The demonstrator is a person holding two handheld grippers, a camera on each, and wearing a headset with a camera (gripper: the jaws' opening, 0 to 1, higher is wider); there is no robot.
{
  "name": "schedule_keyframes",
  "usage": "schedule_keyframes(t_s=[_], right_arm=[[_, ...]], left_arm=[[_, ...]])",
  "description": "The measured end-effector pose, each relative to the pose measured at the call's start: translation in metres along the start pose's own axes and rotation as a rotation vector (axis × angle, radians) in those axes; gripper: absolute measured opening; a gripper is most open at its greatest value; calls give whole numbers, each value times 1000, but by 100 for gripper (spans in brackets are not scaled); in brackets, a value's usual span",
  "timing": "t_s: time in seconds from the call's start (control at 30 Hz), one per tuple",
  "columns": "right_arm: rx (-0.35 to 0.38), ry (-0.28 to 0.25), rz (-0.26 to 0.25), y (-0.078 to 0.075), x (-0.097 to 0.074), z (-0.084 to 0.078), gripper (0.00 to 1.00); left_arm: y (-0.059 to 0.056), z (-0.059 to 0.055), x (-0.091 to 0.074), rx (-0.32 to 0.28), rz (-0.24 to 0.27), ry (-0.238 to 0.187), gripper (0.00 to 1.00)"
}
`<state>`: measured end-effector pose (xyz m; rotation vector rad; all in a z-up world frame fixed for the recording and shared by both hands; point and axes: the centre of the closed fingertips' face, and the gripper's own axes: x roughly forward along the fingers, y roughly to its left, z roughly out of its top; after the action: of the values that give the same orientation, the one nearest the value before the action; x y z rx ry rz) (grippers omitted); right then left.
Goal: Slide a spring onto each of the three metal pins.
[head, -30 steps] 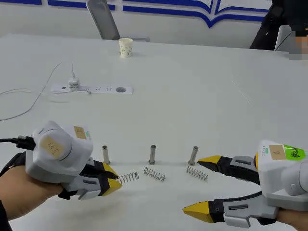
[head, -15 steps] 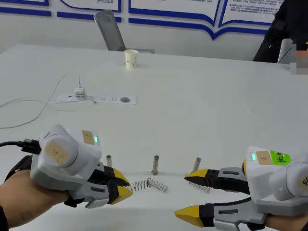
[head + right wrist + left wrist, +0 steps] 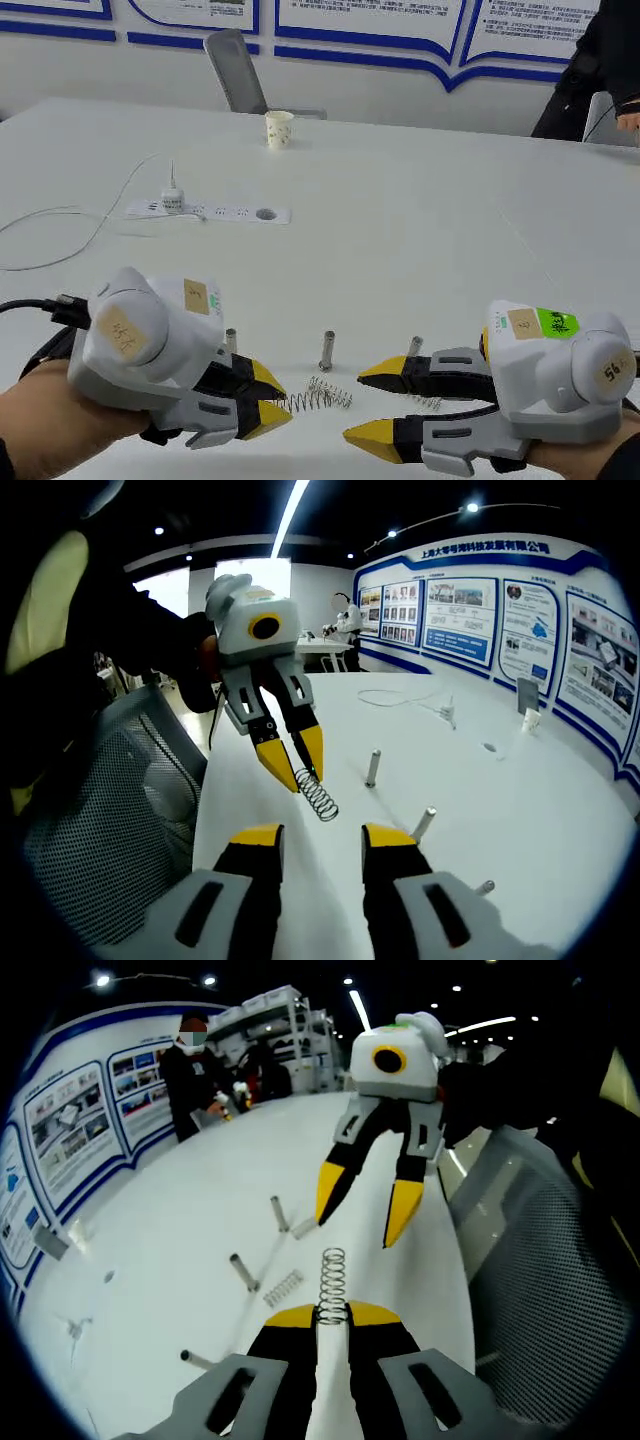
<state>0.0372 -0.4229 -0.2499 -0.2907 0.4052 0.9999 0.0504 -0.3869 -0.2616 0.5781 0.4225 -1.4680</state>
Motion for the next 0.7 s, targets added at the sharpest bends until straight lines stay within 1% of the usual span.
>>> schedule_keyframes(t_s=[0.2, 0.33, 0.4, 0.47, 0.57, 0.63, 0.7], right_arm=[[-9, 6, 18, 5, 3, 0, 28], [-10, 12, 31, 9, 4, -1, 25], [-11, 13, 34, 11, 5, -1, 24], [-9, 12, 39, 12, 5, -1, 19], [-5, 11, 48, 14, 5, -1, 17], [-2, 10, 52, 15, 5, -1, 15], [7, -3, 52, 15, 3, 1, 14]], left_arm=[[-7, 8, -1, 22, -22, -27, 10], [-14, 16, -1, 34, -45, -57, 10], [-14, 17, -1, 38, -45, -60, 10], [-15, 17, -1, 36, -48, -63, 10], [-17, 20, -1, 19, -56, -84, 10], [-17, 20, 0, 21, -57, -80, 10], [-18, 19, 1, 23, -59, -78, 10]])
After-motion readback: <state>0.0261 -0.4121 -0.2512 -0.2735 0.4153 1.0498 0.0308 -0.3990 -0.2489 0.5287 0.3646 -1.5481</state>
